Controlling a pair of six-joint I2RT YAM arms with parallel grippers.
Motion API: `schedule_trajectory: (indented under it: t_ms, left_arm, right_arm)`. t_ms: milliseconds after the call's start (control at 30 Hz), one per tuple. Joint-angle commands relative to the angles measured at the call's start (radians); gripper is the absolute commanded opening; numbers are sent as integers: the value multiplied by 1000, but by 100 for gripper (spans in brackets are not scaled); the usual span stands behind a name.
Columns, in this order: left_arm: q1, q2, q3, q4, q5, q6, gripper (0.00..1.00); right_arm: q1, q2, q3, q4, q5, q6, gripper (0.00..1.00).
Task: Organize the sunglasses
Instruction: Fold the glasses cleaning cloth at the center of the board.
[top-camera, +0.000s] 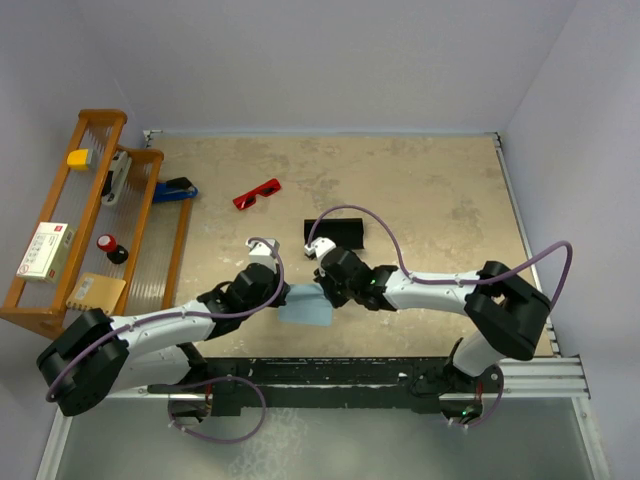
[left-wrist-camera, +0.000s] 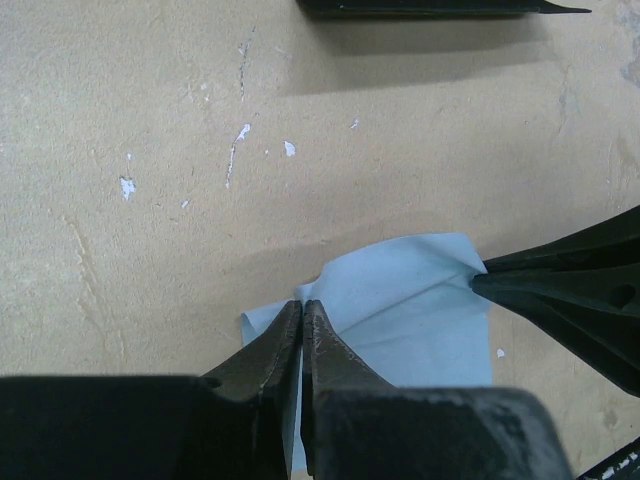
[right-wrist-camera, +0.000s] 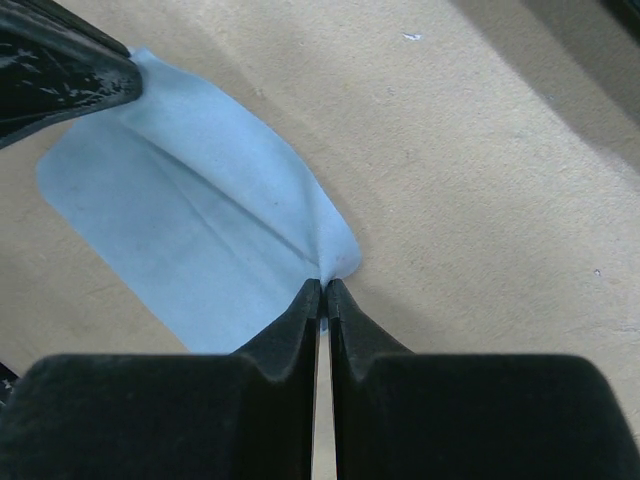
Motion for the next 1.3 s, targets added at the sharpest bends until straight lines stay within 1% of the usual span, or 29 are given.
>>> schedule_trajectory:
  t_ms: [0,467,1267]
  left_arm:
    - [-12,-22,-11,30,-16,-13,0]
    - [-28,-46,-24,11,-45,-20,0]
    - [-48,-67,-53,-2,-52,-41,0]
  right_arm:
    - [20,-47,3,19,-4,11,9]
    - [52,-59,-18,15,1,24,9]
    - [85,-72,-54,25,7,37,9]
